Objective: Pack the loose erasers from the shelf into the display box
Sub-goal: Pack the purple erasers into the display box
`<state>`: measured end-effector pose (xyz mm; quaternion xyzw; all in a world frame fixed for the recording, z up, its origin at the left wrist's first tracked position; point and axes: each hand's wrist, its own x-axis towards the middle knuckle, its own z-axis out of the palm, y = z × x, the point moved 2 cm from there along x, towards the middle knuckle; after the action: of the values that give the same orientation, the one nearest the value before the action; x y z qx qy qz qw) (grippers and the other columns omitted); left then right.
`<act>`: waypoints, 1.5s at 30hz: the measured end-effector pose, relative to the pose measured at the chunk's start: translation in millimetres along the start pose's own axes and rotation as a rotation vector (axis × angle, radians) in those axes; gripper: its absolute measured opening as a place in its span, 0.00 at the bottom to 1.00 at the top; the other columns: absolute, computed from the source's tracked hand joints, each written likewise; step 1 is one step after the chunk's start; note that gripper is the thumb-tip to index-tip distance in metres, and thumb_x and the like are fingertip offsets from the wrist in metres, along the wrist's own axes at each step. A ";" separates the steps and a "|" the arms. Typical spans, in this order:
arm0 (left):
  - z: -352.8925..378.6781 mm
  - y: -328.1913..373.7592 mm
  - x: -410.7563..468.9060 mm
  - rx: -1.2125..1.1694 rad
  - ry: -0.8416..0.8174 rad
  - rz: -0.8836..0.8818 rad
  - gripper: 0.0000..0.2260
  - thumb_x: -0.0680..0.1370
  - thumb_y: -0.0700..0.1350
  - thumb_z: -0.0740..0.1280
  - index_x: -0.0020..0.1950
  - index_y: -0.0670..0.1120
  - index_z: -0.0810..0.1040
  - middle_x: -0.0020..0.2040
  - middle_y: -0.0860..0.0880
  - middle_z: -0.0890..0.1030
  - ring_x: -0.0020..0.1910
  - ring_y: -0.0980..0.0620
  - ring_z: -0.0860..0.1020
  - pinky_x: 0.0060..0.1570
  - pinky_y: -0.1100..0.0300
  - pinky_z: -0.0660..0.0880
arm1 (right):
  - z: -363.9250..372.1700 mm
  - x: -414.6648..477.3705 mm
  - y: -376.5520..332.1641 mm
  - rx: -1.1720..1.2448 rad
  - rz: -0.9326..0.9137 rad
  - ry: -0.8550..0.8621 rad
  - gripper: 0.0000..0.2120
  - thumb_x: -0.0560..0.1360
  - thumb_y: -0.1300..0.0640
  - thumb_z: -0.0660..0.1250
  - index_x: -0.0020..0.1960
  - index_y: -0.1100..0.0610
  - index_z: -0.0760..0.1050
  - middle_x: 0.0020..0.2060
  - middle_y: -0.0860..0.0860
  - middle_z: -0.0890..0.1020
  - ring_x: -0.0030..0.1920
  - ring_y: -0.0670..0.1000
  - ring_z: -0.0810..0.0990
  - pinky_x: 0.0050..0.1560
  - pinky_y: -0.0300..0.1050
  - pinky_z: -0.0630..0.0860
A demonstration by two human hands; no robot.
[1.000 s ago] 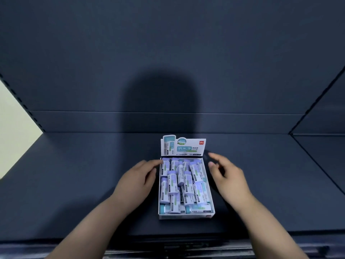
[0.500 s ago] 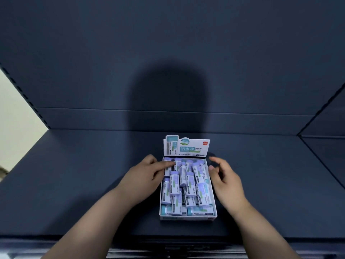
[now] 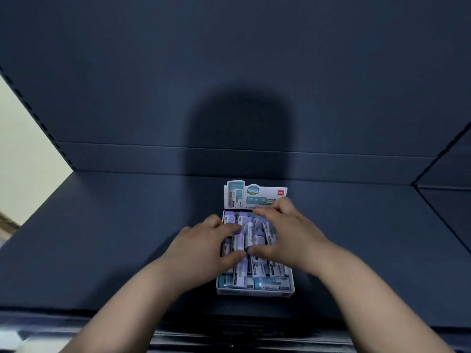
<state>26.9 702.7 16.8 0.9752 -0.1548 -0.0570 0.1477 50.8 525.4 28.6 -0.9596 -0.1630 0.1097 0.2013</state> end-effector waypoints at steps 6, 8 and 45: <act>2.5 0.6 -4.6 -0.067 -0.007 -0.027 0.25 0.72 0.65 0.62 0.68 0.60 0.65 0.57 0.58 0.67 0.56 0.57 0.73 0.58 0.58 0.68 | 3.0 10.4 -0.9 0.029 -0.002 -0.012 0.34 0.62 0.37 0.73 0.65 0.44 0.68 0.55 0.43 0.64 0.58 0.45 0.71 0.57 0.41 0.71; 1.4 -0.1 -6.6 -0.058 -0.009 -0.029 0.26 0.72 0.66 0.62 0.68 0.61 0.64 0.56 0.59 0.65 0.55 0.57 0.72 0.59 0.58 0.67 | 1.8 10.0 -2.1 0.028 -0.015 0.034 0.31 0.62 0.37 0.72 0.62 0.44 0.70 0.54 0.43 0.64 0.56 0.45 0.72 0.54 0.41 0.72; 4.6 22.6 16.5 0.363 0.217 0.101 0.24 0.77 0.60 0.46 0.54 0.59 0.81 0.39 0.52 0.70 0.35 0.50 0.73 0.36 0.55 0.66 | 15.1 -25.9 18.0 0.064 0.019 0.186 0.25 0.77 0.42 0.58 0.72 0.45 0.61 0.53 0.46 0.64 0.57 0.47 0.68 0.60 0.39 0.67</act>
<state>35.3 675.6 18.3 0.9772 -0.1945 0.0846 -0.0117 27.6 505.9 11.2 -0.9602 -0.1309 0.0274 0.2452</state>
